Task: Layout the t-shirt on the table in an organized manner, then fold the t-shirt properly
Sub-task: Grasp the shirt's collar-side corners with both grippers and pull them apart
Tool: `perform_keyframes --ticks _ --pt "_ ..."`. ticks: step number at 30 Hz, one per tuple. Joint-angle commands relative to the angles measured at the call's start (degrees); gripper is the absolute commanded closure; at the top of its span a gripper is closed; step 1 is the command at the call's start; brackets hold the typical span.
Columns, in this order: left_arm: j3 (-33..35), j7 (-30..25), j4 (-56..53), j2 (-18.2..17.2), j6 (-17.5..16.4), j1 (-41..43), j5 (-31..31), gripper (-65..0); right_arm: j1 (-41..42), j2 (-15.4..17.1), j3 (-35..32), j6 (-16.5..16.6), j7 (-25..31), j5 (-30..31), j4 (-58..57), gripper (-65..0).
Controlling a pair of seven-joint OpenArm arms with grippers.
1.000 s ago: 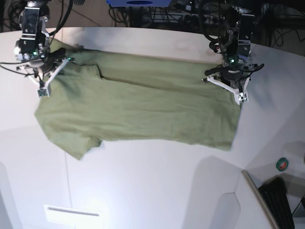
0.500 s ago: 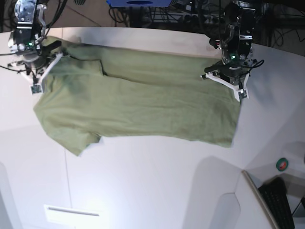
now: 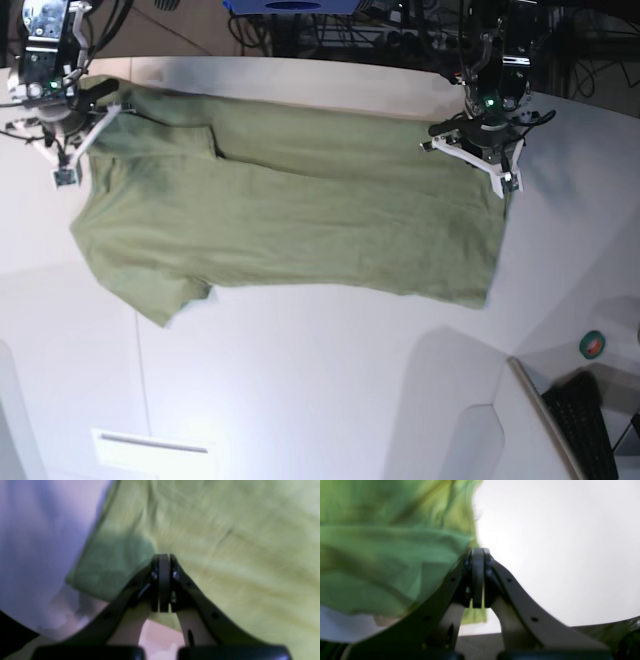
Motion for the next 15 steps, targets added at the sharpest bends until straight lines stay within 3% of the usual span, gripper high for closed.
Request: perform_keyframes --ticks 1,7,10,15 --pt "-0.1 -1.1 0.2 -0.3 0.1 -0.5 0.4 0.0 0.1 0.4 0.2 -0.2 0.6 -0.1 -0.1 0.0" --pt "0.0 -1.1 -4.9 -0.5 0.1 -2.0 0.5 0.0 0.1 0.1 -0.1 0.1 0.7 0.0 -6.5 0.0" --pt "0.2 -1.4 -6.6 -2.3 0.1 -1.5 0.5 0.0 -0.7 0.1 0.1 0.1 3.0 0.0 -9.1 0.0" --pt "0.3 -5.1 -4.2 -4.0 0.1 2.5 0.5 0.0 -3.5 0.1 -0.2 0.1 5.3 0.0 -9.2 0.0"
